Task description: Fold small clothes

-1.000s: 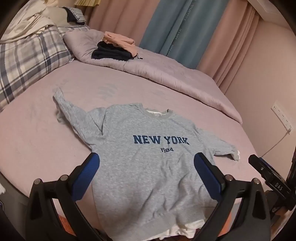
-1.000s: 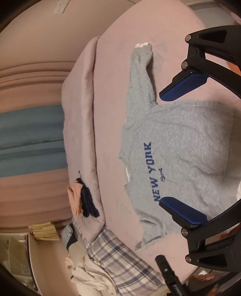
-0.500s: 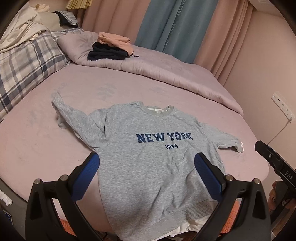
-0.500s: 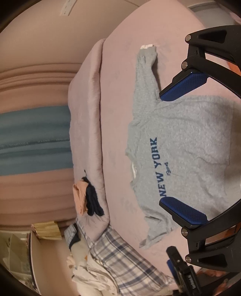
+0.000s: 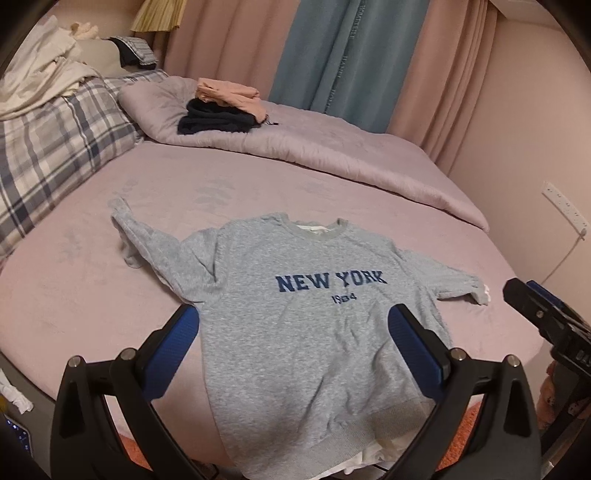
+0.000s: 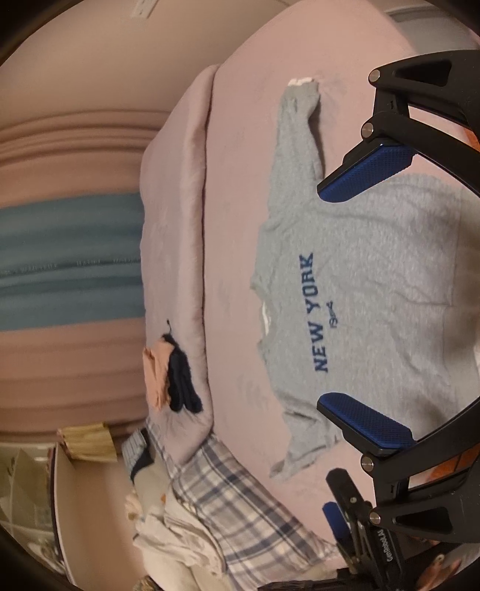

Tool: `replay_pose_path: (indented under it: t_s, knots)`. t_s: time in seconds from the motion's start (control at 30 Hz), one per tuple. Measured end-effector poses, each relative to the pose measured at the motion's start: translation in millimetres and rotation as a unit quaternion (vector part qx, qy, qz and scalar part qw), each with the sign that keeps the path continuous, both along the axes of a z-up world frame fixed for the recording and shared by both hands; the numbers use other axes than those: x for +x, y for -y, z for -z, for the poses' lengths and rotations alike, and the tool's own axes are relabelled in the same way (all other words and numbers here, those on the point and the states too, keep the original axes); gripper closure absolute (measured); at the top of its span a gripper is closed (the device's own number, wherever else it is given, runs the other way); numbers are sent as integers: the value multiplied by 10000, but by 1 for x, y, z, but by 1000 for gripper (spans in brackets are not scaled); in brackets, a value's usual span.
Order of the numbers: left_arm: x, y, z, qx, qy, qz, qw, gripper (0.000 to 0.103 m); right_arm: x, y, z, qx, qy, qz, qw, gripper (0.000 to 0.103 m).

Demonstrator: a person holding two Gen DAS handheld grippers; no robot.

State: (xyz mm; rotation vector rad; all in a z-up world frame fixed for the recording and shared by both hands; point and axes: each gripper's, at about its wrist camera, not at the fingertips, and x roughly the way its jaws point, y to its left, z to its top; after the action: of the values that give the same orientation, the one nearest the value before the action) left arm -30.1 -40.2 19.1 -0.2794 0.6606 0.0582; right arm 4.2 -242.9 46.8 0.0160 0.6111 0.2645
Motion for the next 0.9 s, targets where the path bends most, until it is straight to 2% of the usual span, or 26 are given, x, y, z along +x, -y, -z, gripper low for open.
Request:
replay_pose_path:
  t_s: [0.33, 0.57, 0.73, 0.9]
  knots:
    - [6, 5, 2, 235, -192, -147, 9994, 1, 2, -4, -2, 253, 60, -326, 9991, 1]
    - [15, -1, 9, 14, -324, -174, 9993, 1, 11, -3, 6, 288, -153, -266, 9991, 1]
    - [19, -3, 16, 75, -457, -181, 9988, 1, 17, -1, 11, 338, -301, -249, 9987, 1]
    - [25, -6, 27, -64, -659, -172, 9977, 2, 25, 2, 17, 304, -434, -231, 9983, 1]
